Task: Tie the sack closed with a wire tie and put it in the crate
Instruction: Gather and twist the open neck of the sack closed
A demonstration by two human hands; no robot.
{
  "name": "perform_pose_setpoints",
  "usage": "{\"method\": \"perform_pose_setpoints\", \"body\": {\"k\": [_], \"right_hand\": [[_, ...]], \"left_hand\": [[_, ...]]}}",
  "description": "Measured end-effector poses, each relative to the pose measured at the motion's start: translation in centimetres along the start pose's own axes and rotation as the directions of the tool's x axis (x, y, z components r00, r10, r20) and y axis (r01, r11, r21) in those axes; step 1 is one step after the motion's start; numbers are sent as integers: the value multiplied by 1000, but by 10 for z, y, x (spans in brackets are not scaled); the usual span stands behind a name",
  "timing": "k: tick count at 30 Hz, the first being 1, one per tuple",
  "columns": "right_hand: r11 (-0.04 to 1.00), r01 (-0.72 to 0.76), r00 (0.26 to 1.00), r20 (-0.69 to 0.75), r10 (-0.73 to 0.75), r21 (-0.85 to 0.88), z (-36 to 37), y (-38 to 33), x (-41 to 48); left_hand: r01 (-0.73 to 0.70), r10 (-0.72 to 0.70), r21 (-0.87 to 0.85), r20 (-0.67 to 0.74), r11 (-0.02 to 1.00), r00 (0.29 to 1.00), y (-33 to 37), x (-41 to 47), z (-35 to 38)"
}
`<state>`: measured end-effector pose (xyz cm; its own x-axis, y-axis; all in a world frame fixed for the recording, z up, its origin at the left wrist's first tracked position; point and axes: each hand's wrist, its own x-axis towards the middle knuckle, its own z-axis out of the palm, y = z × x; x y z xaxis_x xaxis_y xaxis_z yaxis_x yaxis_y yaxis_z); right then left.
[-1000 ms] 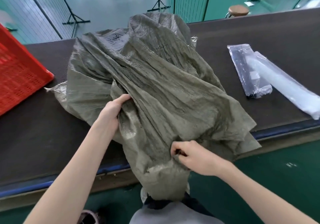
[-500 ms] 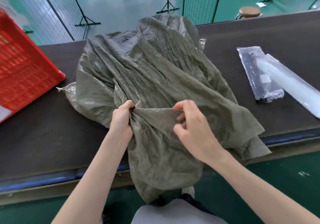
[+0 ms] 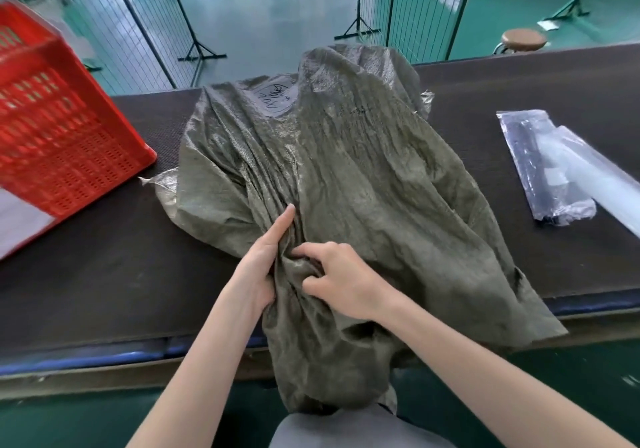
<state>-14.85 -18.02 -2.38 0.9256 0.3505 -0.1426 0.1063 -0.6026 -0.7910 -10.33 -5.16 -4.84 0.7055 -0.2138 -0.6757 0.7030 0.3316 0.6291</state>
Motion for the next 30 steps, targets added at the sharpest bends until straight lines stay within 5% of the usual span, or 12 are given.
{"method": "perform_pose_setpoints", "body": {"k": [5,7,9,11,13,15,20,30], "right_hand": [[1000,10,998,57,-10,-2,4,2,-3],[1000,-14,976,-216,10,-20,-3,3,-4],[996,-49,878,-478,6,-77,-16,9,-2],[967,-160,820,-572,18,-198,-29,19,2],[937,-306,835,-520,180,-167,-41,34,6],[940,-334,856,-396,334,70,-41,42,8],[887,-153,919,-268,290,436,-11,27,14],[926,-106,922,-313,228,361,10,8,16]], "left_hand": [[-47,47,112,3,993,999,2,-1,-1],[-92,105,151,-81,984,991,2,3,1],[-121,132,121,-87,985,987,1,5,6],[-79,85,69,-79,994,993,-1,5,9],[-34,34,14,-29,999,999,-3,2,10],[-31,34,-45,49,998,998,-2,1,9],[-7,17,-50,188,999,982,1,-2,11],[-23,13,57,169,998,985,6,6,17]]}}
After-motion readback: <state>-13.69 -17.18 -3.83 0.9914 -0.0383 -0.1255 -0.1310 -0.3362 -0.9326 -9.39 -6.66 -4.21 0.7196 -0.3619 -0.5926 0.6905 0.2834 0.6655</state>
